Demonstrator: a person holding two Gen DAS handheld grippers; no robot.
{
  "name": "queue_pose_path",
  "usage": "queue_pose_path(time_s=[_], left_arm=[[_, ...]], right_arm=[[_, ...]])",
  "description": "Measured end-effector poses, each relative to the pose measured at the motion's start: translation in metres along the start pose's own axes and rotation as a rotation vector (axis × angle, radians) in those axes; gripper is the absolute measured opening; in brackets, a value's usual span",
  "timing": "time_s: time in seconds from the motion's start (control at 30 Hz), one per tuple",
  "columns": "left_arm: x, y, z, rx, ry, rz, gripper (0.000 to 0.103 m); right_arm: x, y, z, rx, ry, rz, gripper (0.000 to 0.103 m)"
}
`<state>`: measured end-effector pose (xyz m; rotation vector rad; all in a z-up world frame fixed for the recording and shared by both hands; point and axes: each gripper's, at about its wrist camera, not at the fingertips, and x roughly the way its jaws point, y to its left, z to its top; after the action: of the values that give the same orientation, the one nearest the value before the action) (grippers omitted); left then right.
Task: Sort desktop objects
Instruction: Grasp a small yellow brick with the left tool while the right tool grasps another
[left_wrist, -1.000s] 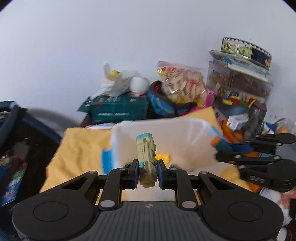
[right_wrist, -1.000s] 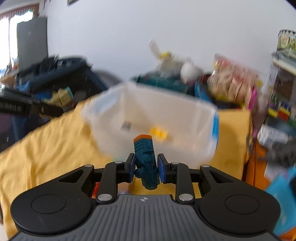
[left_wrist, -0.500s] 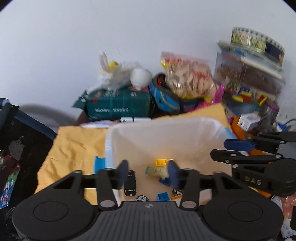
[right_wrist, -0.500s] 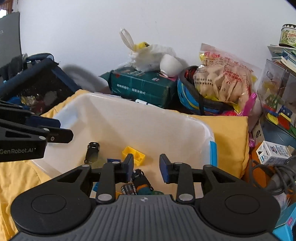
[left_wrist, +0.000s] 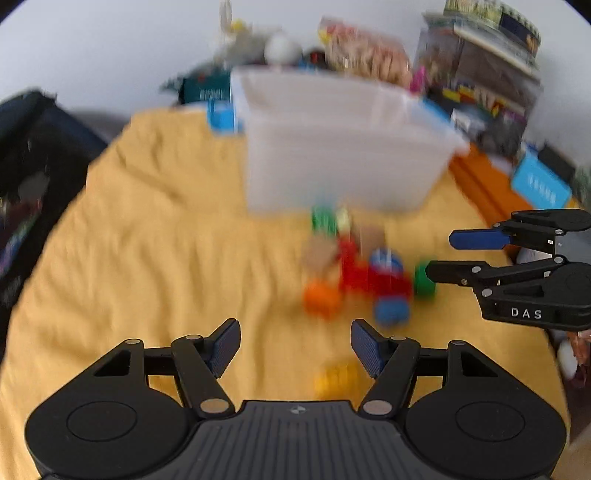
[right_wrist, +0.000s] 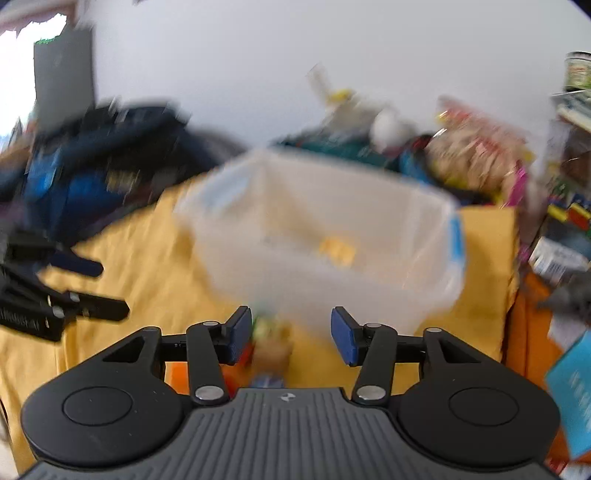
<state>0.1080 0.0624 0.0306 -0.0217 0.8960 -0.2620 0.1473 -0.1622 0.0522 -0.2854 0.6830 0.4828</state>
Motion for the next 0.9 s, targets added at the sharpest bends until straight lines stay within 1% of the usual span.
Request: queue_pose_path(time_s=[0.03,0.1,0.17,0.23,0.3,0.33,0.37,0.43,0.5,0.53,0.57,0.67,0.73,0.83,0.9], left_arm=[[0.002,-0.001,-0.010,-0.002,0.016,0.001,0.069],[0.003,-0.004,-0.027,0.008,0.036,-0.011,0.069],[0.003,-0.011,-0.039,0.036,0.051,-0.012,0.069],[0.006,-0.017,-0.044,0.081,0.071,-0.007,0.069],[0.009,-0.021,-0.044,0.103,0.075,-0.008,0.067],[0.011,-0.021,-0.048,0.105,0.081,-0.012,0.058],[0.012,-0.021,-0.051,0.104,0.087,-0.014,0.053],[0.017,-0.020,-0.054,0.102,0.097,-0.011,0.030],[0.018,-0.019,-0.055,0.088,0.087,-0.010,0.026],[0.017,-0.018,-0.055,0.088,0.085,-0.015,0.022],[0.015,-0.019,-0.055,0.089,0.087,-0.017,0.021],[0.009,-0.015,-0.054,0.054,0.091,-0.056,0.020],[0.004,-0.012,-0.053,0.029,0.088,-0.074,0.021],[0.008,-0.007,-0.051,0.013,0.095,-0.056,0.022],[0.008,-0.005,-0.050,0.020,0.093,-0.050,0.022]], right_arm=[[0.003,0.009,-0.012,-0.022,0.033,0.001,0.048],[0.005,0.021,-0.031,-0.024,0.084,0.017,0.044],[0.004,0.030,-0.045,-0.020,0.112,0.027,0.044],[0.003,0.040,-0.054,-0.028,0.134,0.052,0.044],[0.008,0.050,-0.063,-0.066,0.175,0.064,0.044],[0.011,0.055,-0.067,-0.082,0.195,0.058,0.044],[0.012,0.058,-0.070,-0.085,0.214,0.060,0.044],[0.015,0.058,-0.075,-0.063,0.236,0.069,0.044],[0.012,0.060,-0.078,-0.059,0.230,0.067,0.044],[0.012,0.059,-0.079,-0.055,0.230,0.067,0.044],[0.011,0.059,-0.080,-0.050,0.230,0.068,0.045],[0.008,0.061,-0.082,-0.052,0.221,0.068,0.045],[0.005,0.064,-0.079,-0.058,0.192,0.092,0.045],[-0.002,0.071,-0.071,-0.088,0.133,0.143,0.045],[-0.001,0.080,-0.067,-0.131,0.112,0.151,0.045]])
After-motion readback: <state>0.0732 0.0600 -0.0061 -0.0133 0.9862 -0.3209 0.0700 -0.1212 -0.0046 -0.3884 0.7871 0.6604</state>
